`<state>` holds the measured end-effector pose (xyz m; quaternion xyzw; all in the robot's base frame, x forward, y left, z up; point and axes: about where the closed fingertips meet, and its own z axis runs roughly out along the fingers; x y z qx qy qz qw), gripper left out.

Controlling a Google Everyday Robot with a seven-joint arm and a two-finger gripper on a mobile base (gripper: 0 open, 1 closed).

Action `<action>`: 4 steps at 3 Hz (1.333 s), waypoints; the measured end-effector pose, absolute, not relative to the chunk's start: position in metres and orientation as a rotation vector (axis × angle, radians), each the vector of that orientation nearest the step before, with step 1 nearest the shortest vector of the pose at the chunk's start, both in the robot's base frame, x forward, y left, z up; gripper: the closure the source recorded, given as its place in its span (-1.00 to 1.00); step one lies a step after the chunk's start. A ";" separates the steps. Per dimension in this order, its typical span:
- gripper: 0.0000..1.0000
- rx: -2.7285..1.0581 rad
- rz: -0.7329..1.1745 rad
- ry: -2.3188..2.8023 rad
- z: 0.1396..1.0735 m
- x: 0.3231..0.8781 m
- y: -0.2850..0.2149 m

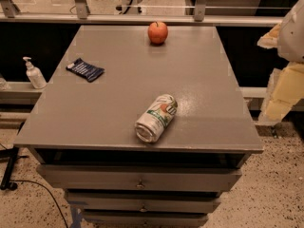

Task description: Move rxbar blueberry near apple

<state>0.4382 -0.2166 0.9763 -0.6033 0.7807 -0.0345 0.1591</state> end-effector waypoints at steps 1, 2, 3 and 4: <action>-1.00 -1.724 -0.099 2.232 0.976 0.438 -0.217; -1.00 -1.731 -0.094 2.205 0.978 0.441 -0.209; -1.00 -1.712 -0.001 2.150 0.969 0.451 -0.183; -1.00 -1.687 0.161 2.057 0.953 0.468 -0.130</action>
Offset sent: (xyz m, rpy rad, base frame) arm 0.0065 0.0155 -0.0022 0.0256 -0.0071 0.0391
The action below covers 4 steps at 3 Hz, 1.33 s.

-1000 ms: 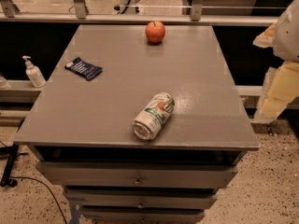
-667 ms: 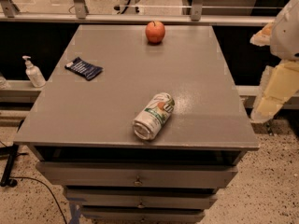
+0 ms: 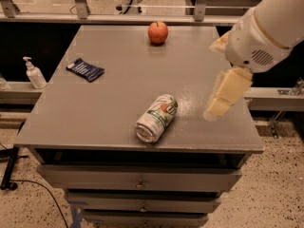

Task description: Move rxbar blueberry near apple

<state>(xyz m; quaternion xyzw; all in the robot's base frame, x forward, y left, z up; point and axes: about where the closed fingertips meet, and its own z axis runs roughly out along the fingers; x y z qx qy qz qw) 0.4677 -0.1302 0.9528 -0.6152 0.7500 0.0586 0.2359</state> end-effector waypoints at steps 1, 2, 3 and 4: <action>-1.00 -1.633 0.348 1.945 0.940 0.484 -0.058; -1.00 -1.633 0.347 1.945 0.940 0.484 -0.058; -1.00 -1.595 0.367 1.891 0.937 0.500 -0.040; -1.00 -1.501 0.424 1.809 0.931 0.544 -0.001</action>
Offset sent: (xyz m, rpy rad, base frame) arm 0.0128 0.0573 -0.0151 0.1337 0.0155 0.0418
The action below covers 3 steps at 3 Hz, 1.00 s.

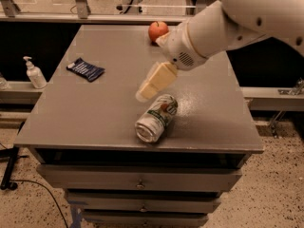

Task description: Move rxbar blueberry near apple

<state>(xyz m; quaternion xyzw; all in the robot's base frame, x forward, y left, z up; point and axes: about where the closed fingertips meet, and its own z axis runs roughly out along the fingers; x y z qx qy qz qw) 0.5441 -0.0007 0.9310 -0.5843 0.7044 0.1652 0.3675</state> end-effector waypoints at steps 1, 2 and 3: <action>-1.00 -1.424 0.469 1.760 0.920 0.588 0.038; -1.00 -1.384 0.504 1.743 0.899 0.627 0.082; -1.00 -1.356 0.555 1.745 0.881 0.651 0.120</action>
Offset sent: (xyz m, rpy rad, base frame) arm 0.1309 0.1377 -0.0568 0.1887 -0.0210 -0.0378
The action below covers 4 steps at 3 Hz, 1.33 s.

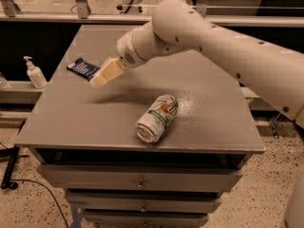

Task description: Move rxbar blueberry near apple

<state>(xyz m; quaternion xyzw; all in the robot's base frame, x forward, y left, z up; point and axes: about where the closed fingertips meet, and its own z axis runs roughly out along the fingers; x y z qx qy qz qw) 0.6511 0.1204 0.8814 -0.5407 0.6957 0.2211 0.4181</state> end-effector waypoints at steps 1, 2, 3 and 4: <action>-1.00 -1.315 0.627 1.748 0.870 0.668 0.153; -1.00 -1.298 0.668 1.755 0.858 0.674 0.174; -1.00 -1.287 0.693 1.758 0.848 0.678 0.189; -0.65 -1.273 0.707 1.763 0.840 0.679 0.195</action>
Offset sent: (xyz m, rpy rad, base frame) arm 0.0333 0.0755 -0.0374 0.1098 0.0943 -0.0028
